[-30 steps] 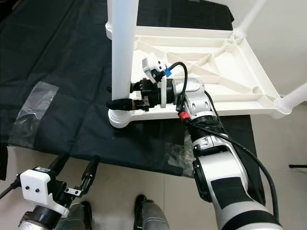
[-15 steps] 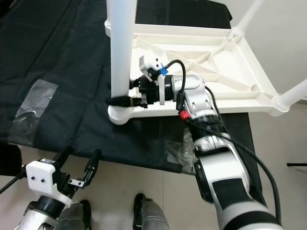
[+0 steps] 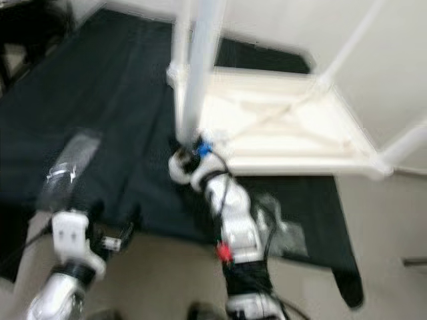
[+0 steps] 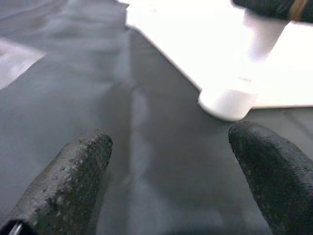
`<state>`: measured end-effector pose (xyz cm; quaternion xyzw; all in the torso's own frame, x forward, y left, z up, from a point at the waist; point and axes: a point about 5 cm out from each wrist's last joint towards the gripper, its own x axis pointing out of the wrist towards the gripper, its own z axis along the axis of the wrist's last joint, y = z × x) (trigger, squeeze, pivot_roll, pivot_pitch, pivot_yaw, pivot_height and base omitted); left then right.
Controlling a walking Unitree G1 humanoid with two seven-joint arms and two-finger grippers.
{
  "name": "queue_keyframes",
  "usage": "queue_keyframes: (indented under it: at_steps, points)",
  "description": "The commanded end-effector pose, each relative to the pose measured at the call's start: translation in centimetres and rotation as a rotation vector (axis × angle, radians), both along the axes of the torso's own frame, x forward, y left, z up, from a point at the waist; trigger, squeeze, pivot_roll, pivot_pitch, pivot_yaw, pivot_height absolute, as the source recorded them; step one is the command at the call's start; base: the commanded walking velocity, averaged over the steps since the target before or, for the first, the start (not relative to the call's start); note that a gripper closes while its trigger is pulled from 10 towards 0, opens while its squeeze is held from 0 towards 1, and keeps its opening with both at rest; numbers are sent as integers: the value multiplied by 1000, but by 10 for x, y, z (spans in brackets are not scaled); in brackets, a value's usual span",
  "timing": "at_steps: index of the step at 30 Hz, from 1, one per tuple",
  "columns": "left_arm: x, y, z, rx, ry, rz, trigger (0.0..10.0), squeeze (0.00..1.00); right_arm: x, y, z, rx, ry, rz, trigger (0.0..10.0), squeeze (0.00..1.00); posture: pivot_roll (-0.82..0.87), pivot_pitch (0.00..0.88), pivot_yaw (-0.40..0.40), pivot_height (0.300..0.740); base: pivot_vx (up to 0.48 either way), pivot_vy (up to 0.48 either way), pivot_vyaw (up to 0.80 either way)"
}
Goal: Building children table
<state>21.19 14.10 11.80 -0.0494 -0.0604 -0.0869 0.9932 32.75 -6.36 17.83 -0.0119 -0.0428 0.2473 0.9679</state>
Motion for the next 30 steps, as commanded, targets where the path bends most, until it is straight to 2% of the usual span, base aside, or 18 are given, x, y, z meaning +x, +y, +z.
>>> queue_keyframes:
  at_steps: [1, 3, 4, 6, 8, 10, 11, 12, 13, 16, 17, 20, 23, 26, 27, 29, 30]
  points:
    - [-1, 0, -8, 1, 26, 2, 10000, 0, 0, 7, -20, -52, 101, 24, 3255, 0, 83, 100, -165, 740, 0, 0, 0]
    - [-1, 0, -8, 1, 26, 2, 10000, 0, 0, 7, -20, -52, 101, 24, 3255, 0, 83, 100, -165, 740, 0, 0, 0]
    - [0, 2, -9, 6, 24, 6, 10000, 0, -10, 17, -4, 12, 118, 85, 10000, 1000, 79, 111, -155, 740, 0, 0, 0]
    - [-2, 4, -8, 7, 22, 4, 10000, 0, -25, 20, 14, 69, 87, 167, 10000, 1000, 74, 120, -151, 740, 0, 0, 0]
    - [-2, 4, -8, 7, 22, 4, 10000, 0, -25, 20, 14, 69, 87, 167, 10000, 1000, 74, 120, -151, 740, 0, 0, 0]
    - [-5, 3, -7, 5, 20, -1, 10000, 0, -34, 16, 31, 127, 23, 371, 10000, 1000, 65, 152, -142, 740, 0, 0, 0]
    - [-6, 2, -7, 4, 19, -3, 10000, 0, -37, 10, 36, 119, -15, 479, 10000, 1000, 65, 152, -142, 740, 0, 0, 0]
    - [-6, 2, -7, 4, 19, -3, 10000, 0, -37, 10, 36, 119, -15, 479, 10000, 1000, 65, 152, -142, 740, 0, 0, 0]
    - [-9, 1, -6, 3, 17, -6, 10000, 0, -38, -2, 40, 87, -40, 569, 10000, 1000, 67, 177, -141, 740, 0, 0, 0]
    - [-20, -3, -3, 0, 15, -12, 10000, 0, -24, -42, 47, -73, -71, 691, 10000, 1000, 77, 222, -141, 740, 0, 0, 0]
    - [-20, -3, -3, 0, 15, -12, 10000, 0, -24, -42, 47, -73, -71, 691, 10000, 1000, 77, 222, -141, 740, 0, 0, 0]
    - [-29, -6, 1, -3, 13, -14, 10000, 0, -4, -70, 53, -199, -41, 721, 10000, 1000, 89, 254, -141, 740, 0, 0, 0]
    - [-34, -7, 4, -5, 13, -14, 10000, 0, 3, -78, 59, -242, -15, 751, 10000, 1000, 96, 274, -141, 740, 0, 0, 0]
    - [-40, -6, 6, -6, 16, -10, 10000, 0, 11, -76, 67, -251, -17, 790, 10000, 1000, 107, 292, -140, 740, 0, 0, 0]
    - [-44, -6, 7, -6, 18, -7, 10000, 0, 16, -73, 71, -262, -29, 805, 10000, 808, 113, 303, -138, 740, 0, 0, 0]
    - [-46, -5, 8, -6, 20, -6, 10000, 0, 19, -71, 73, -272, -39, 812, 10000, 808, 113, 303, -138, 740, 0, 0, 0]
    - [-48, -5, 9, -6, 23, -4, 10000, 0, 23, -65, 77, -264, -49, 837, 10000, 0, 119, 312, -135, 740, 0, 0, 0]
